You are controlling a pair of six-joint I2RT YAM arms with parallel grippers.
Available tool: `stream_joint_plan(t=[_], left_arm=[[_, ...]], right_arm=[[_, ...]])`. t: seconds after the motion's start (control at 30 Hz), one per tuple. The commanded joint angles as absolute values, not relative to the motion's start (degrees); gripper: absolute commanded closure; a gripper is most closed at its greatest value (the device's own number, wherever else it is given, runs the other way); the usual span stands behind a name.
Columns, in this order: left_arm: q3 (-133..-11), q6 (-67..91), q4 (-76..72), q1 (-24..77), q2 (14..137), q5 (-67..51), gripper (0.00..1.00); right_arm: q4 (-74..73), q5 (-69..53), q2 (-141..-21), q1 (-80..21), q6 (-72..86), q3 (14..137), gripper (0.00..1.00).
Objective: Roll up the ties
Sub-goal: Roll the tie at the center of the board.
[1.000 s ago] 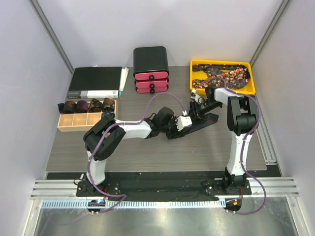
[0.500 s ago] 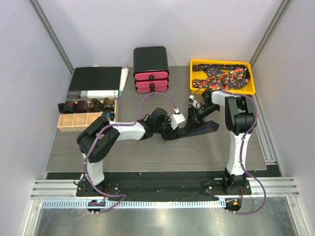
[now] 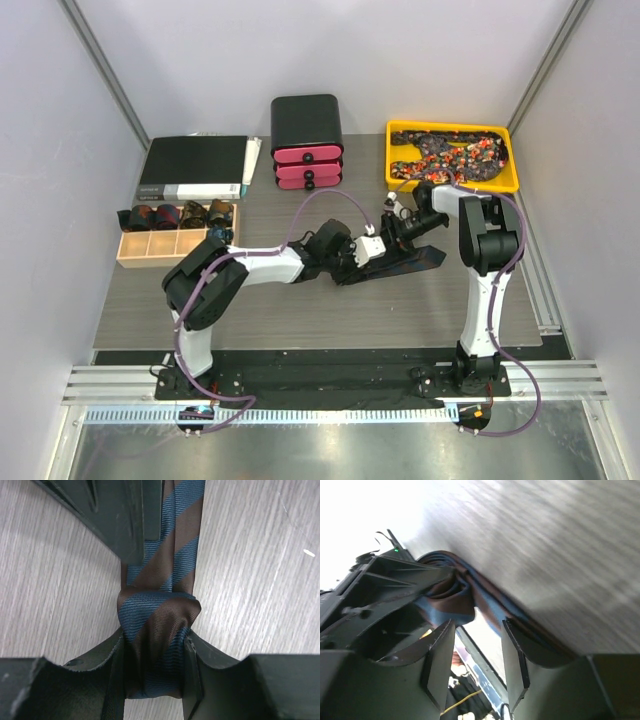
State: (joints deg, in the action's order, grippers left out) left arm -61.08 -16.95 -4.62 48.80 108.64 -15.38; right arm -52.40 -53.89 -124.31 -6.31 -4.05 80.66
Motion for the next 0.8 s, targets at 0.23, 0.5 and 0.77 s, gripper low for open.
stream_joint_plan(t=[0.23,0.5,0.77], left_arm=[[-61.61,-18.46,6.06,49.66,115.84,-8.00,0.96],[-61.52,-19.69,6.94,49.66,116.10,-9.32,0.96],[-61.08,-20.65,6.68,48.70,113.91,-13.17,0.84]], right_arm=[[-48.34,-60.20,-118.39,-8.96,-1.06,74.53,0.49],[-44.21,-58.45,-121.02,-9.93,-0.09,76.11,0.59],[-42.89,-50.11,-122.17,-9.84,-0.09,75.85,0.90]])
